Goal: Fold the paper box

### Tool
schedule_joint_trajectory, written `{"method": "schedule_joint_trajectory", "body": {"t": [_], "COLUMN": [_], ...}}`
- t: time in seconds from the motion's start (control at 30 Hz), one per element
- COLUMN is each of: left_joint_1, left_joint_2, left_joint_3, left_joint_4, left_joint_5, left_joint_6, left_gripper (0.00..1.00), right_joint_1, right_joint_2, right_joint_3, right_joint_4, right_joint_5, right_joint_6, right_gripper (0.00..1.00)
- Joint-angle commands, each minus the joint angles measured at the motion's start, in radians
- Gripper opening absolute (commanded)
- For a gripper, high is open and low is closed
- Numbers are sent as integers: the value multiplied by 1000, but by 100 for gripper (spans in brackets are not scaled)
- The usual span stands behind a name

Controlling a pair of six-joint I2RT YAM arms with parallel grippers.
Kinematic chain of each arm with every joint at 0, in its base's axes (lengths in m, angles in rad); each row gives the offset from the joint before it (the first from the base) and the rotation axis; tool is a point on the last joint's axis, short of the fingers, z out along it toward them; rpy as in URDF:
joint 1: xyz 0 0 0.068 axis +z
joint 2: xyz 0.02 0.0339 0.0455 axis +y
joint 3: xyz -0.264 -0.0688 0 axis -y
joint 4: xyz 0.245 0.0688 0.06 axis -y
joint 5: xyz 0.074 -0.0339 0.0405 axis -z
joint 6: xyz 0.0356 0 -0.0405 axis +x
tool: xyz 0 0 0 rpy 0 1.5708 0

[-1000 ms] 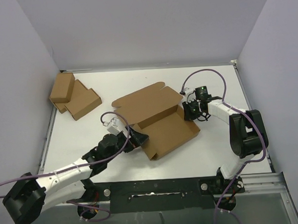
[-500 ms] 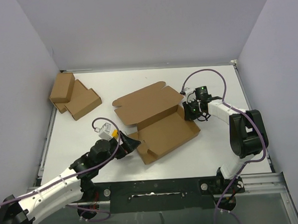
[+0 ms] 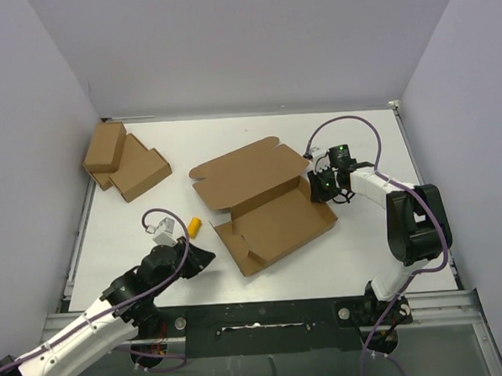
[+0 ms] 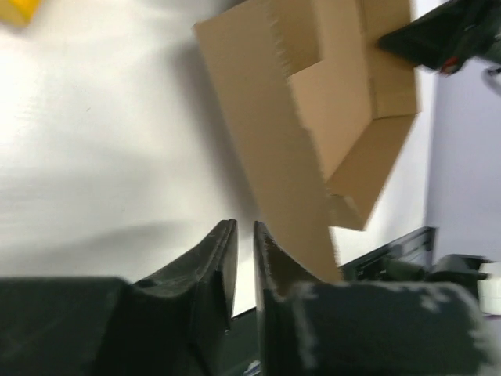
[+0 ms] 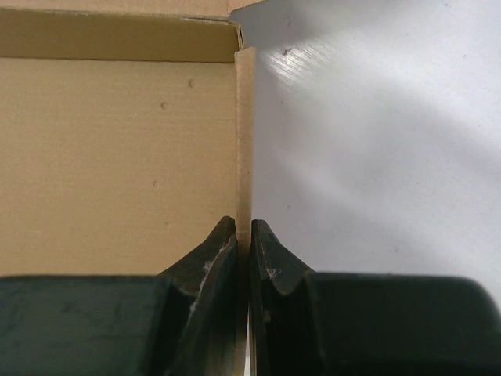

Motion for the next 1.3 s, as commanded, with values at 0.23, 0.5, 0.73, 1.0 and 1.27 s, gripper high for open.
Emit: {"method": "schedule_joint_trajectory", "body": {"t": [0.23,0.5,0.73,1.0,1.27], "left_joint_1": [35,93,98,98,98], "left_joint_2": [429,714,758,761,819], "left_joint_3": [-100,-119,-106,-79,-13], "left_joint_4": [574,1133,1210,1163,1078], "left_joint_5": [97,232,256,245,222], "left_joint_6": [27,94,104,103,77], "left_gripper": [54,61,60,63,69], "right_joint_1": [4,4,4,6,7], "right_joint_2": [-18,-15,-12,-7,-9], "right_joint_3": [14,15,16,16,16], "right_joint_4": [37,37,37,36,36], "right_joint_5": [-27,-34,-34,-37,-38], "right_joint_6": [12,12,11,11,10], "right_gripper": [7,7,7,7,7]}}
